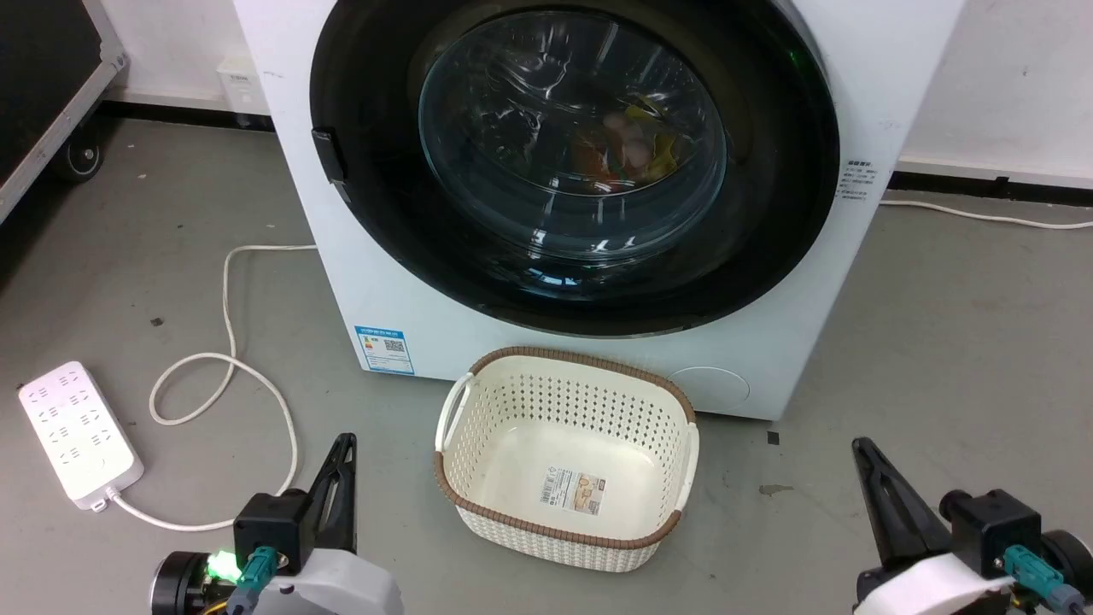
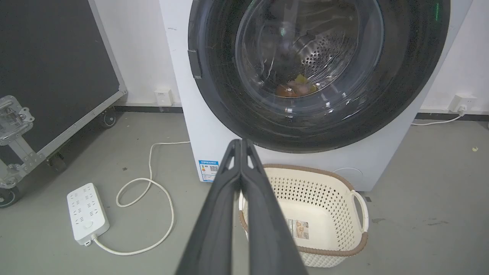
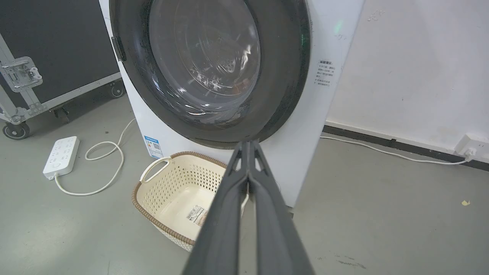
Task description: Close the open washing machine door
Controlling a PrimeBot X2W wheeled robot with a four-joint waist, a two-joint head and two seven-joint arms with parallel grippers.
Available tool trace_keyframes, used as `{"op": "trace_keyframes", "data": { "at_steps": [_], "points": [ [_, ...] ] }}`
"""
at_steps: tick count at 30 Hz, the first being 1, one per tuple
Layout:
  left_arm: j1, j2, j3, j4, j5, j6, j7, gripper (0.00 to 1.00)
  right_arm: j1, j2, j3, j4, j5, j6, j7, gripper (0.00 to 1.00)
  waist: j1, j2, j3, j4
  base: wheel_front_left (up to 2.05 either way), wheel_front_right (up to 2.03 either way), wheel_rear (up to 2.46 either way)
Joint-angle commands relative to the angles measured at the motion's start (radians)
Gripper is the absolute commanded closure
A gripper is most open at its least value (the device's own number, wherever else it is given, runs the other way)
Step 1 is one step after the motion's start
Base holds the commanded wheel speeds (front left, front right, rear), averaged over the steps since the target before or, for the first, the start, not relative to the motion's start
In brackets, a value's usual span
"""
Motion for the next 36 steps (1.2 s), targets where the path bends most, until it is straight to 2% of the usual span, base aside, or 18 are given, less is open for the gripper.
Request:
{"op": "trace_keyframes", "data": {
  "at_steps": [1,36],
  "points": [
    [-0.007,-0.001,0.006,-0.008,0.011,0.007,0.009,1.0,-0.02,0.003,0.004,-0.007,-0.006,-0.001,0.005,1.0,-0.0001,0.0,0.0,0.0,0.0,0.0,0.0],
    [-0.011,-0.008,0.038,-0.046,0.036,0.017,0.075,1.0,-0.045,0.005,0.036,-0.013,-0.015,-0.001,0.071,1.0,-0.0001,0.0,0.003,-0.008,0.0,0.0,0.0]
  ]
}}
